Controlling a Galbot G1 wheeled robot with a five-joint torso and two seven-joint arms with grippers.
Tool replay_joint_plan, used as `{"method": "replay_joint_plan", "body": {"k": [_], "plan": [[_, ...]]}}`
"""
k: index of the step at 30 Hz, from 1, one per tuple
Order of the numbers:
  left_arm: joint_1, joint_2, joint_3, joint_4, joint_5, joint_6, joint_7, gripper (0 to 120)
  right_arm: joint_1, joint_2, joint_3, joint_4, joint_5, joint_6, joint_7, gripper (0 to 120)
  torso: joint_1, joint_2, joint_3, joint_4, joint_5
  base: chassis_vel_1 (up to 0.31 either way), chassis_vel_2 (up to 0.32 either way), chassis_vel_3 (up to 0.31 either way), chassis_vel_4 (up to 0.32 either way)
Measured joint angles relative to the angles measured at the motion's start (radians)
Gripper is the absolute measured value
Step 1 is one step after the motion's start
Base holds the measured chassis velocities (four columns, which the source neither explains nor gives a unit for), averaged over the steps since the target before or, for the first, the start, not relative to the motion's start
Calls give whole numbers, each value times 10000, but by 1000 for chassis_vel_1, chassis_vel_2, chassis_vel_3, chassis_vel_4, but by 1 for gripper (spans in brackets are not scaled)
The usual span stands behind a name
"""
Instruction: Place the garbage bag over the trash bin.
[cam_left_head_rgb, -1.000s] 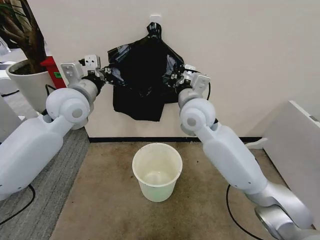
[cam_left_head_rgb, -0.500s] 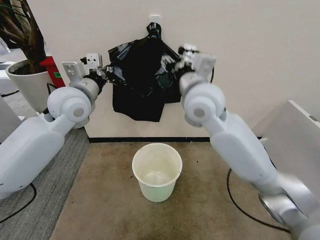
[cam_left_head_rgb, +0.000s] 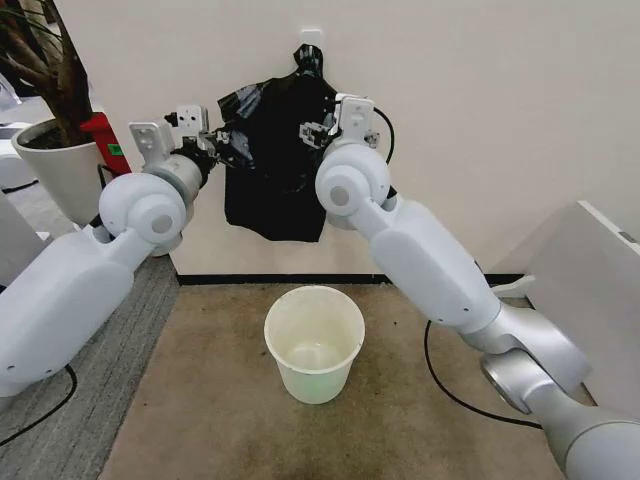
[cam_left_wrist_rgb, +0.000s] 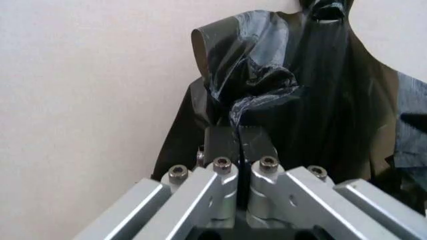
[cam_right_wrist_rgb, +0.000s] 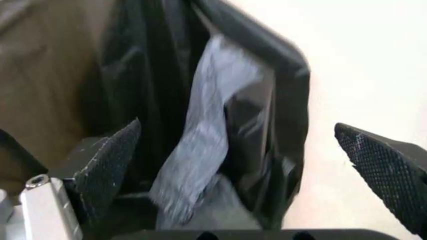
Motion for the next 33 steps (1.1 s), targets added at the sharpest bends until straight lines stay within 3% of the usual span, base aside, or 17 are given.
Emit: {"method": "replay_joint_plan", "body": {"k": [9, 23, 24, 27, 33], "plan": [[-22, -58, -1, -1, 9, -1, 8, 0, -242, 270, 208, -306, 490, 488, 298, 100, 0, 0, -1, -1, -1, 0, 0, 0, 0], [157, -14, -87, -47, 28, -27, 4, 0, -488, 34, 431, -399, 249, 816, -207, 51, 0, 0, -1, 0, 1, 0, 0, 0, 0], [158, 7, -103, -43, 28, -29, 4, 0, -508, 3, 435, -373, 203, 843, -259, 42, 0, 0, -1, 0, 1, 0, 0, 0, 0], [159, 25, -132, -26, 28, -32, 4, 0, -533, -42, 436, -339, 81, 888, -374, 36, 0, 0, -1, 0, 1, 0, 0, 0, 0], [214, 30, -191, 29, 11, -70, -5, 0, -641, -215, 438, -264, -425, 1040, -909, 13, 0, 0, -1, 0, -3, 0, 0, 0, 0]]}}
